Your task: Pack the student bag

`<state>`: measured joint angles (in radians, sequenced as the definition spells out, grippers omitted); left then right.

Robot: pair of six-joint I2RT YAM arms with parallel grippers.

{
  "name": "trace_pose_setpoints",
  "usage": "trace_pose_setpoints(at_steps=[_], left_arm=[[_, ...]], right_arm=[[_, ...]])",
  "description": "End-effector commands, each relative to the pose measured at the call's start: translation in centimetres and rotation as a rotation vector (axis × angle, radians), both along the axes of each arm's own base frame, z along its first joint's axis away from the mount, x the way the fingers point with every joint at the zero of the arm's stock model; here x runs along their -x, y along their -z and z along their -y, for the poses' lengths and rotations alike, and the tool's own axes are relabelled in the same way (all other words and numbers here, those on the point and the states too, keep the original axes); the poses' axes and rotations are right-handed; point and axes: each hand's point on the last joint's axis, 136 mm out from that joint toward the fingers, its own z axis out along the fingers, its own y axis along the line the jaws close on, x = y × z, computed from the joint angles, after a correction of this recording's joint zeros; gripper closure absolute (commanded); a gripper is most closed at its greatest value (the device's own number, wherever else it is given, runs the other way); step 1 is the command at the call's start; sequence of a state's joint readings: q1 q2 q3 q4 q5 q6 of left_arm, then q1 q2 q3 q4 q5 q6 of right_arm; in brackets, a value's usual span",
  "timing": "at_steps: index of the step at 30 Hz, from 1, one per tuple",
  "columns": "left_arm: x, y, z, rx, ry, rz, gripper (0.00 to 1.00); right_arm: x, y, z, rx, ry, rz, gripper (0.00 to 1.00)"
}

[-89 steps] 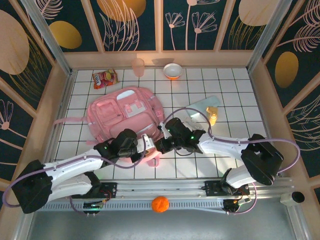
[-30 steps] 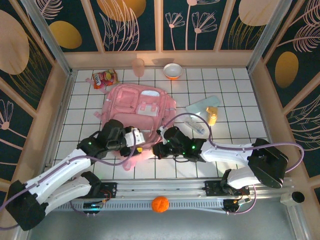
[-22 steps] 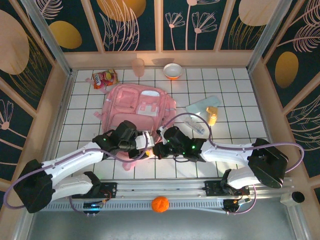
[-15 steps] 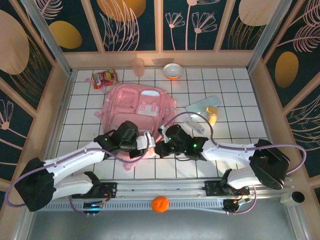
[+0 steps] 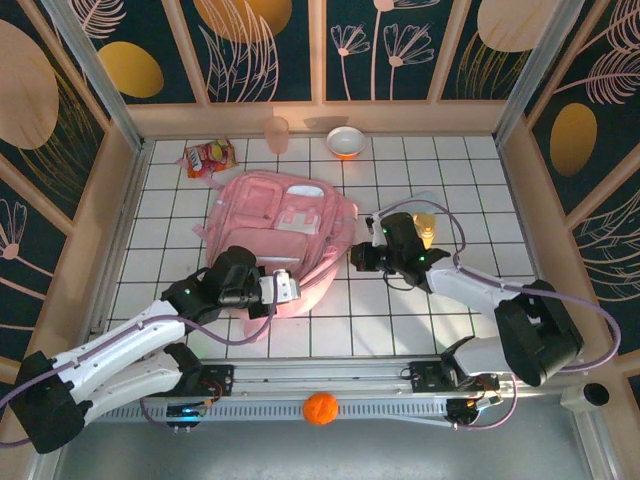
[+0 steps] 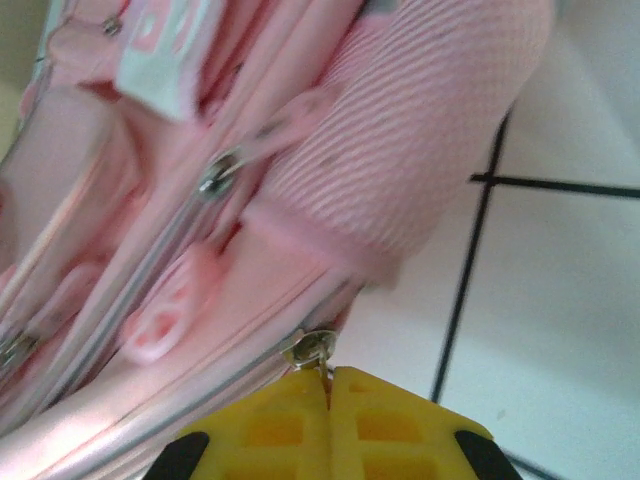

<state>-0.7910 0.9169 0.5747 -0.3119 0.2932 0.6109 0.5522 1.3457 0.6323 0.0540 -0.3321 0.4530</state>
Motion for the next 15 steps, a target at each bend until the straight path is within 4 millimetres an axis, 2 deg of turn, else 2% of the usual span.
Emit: trace_pose_setpoints(at_steps=[1, 5, 8, 9, 11, 12, 13, 15], left_arm=[[2.1, -0.3, 0.3, 0.025, 0.106, -0.033, 1.0], [2.5, -0.3, 0.5, 0.032, 0.131, -0.045, 1.0], [2.2, -0.5, 0.5, 0.04, 0.109, -0.043, 1.0], [1.7, -0.8, 0.5, 0.046, 0.079, -0.036, 0.94], [0.6, -1.6, 0.1, 0.062, 0.01, 0.003, 0.63], [-0.2, -1.9, -0.4, 0.069, -0.04, 0.038, 0.51], [-0.9, -2.0, -1.1, 0.072, -0.085, 0.071, 0.44], [-2.4, -2.2, -3.0, 0.079, -0.172, 0.114, 0.36]], right_arm=[[-4.6, -1.3, 1.6, 0.021, 0.098, 0.111, 1.0], [-5.8, -0.4, 1.5, 0.045, 0.092, 0.099, 1.0], [-5.8, -0.4, 1.1, 0.046, 0.068, 0.099, 1.0], [-5.6, -0.8, 0.9, 0.043, 0.058, 0.109, 0.93], [-5.0, -1.5, 0.8, 0.046, 0.038, 0.123, 0.69], [-4.6, -2.0, 0.8, 0.054, 0.033, 0.134, 0.64], [-4.2, -2.5, 0.9, 0.061, 0.032, 0.147, 0.61], [-3.3, -3.6, 1.0, 0.07, 0.029, 0.188, 0.58]])
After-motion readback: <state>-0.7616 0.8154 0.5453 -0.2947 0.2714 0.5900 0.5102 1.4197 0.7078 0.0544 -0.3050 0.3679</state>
